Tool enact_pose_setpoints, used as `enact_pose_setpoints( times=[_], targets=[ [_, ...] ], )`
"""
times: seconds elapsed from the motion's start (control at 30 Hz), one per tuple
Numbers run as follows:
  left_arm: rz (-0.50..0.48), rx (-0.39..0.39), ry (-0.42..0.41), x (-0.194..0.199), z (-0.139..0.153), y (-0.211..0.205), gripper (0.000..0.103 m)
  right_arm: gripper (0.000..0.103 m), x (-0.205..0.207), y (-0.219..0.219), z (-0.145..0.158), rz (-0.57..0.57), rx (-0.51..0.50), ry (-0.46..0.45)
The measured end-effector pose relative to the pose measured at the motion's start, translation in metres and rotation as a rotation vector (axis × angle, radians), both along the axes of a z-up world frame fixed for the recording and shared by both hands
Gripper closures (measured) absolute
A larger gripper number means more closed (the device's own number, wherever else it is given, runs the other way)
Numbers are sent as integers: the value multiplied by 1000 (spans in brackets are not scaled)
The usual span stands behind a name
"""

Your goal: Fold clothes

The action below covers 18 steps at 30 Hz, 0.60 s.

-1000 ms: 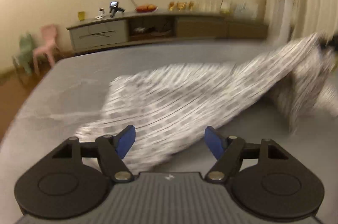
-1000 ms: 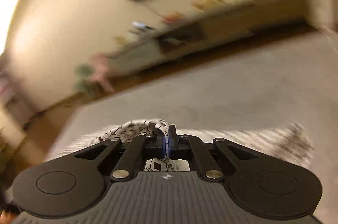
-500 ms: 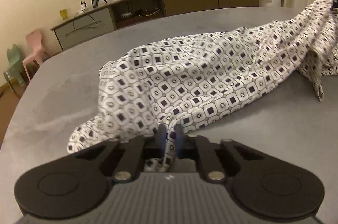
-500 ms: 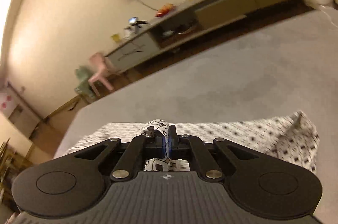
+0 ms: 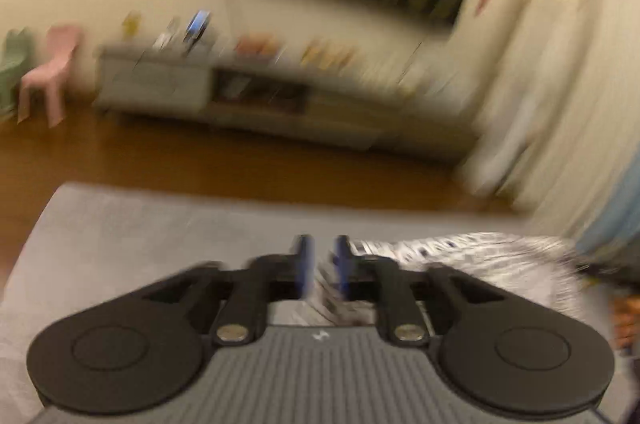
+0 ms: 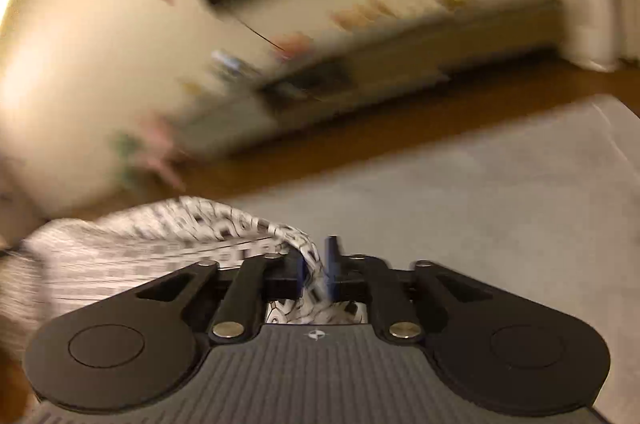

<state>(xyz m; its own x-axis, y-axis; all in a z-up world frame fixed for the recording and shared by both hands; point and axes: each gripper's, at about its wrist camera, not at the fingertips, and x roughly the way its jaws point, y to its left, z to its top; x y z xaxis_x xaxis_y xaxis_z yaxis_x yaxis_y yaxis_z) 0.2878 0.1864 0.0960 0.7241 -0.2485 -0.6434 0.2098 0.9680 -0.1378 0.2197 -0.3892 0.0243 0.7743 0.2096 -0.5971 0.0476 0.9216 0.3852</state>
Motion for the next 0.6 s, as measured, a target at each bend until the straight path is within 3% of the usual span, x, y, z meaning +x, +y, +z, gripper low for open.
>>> enact_pose_setpoints(
  times=[0.03, 0.1, 0.13, 0.17, 0.2, 0.23, 0.33, 0.4, 0.47, 0.53, 0.57, 0.6],
  targets=[
    [50, 60, 41, 17, -17, -6, 71, 74, 14, 0, -21, -67, -46, 59],
    [149, 85, 81, 15, -43, 2, 68, 65, -2, 0, -41, -119, -27, 51],
    [140, 38, 74, 0, -50, 11, 59, 58, -14, 1, -48, -120, 8, 28],
    [134, -7, 65, -17, -58, 21, 52, 44, -32, 2, -54, -97, 43, 0],
    [124, -40, 59, -37, -65, 29, 41, 36, -49, 6, -58, -66, 34, -25],
    [101, -57, 68, -55, -71, 31, 36, 33, -66, 10, -61, -35, 25, -49],
    [23, -106, 96, -108, -89, 30, 35, 26, -100, 23, -75, 66, -84, -68],
    [-94, -91, 115, -126, -100, 2, 28, 17, -106, 32, -83, 103, -164, -68],
    [-213, -48, 128, -140, -113, -30, 24, 16, -107, 42, -87, 121, -247, -65],
    [-290, 63, 121, -144, -130, -62, 24, 19, -104, 52, -90, 114, -323, -59],
    [-302, 122, 118, -145, -142, -72, 35, 34, -96, 53, -92, 115, -338, -47],
    [-300, 182, 116, -144, -153, -79, 48, 65, -90, 54, -95, 121, -334, -25]
  ],
)
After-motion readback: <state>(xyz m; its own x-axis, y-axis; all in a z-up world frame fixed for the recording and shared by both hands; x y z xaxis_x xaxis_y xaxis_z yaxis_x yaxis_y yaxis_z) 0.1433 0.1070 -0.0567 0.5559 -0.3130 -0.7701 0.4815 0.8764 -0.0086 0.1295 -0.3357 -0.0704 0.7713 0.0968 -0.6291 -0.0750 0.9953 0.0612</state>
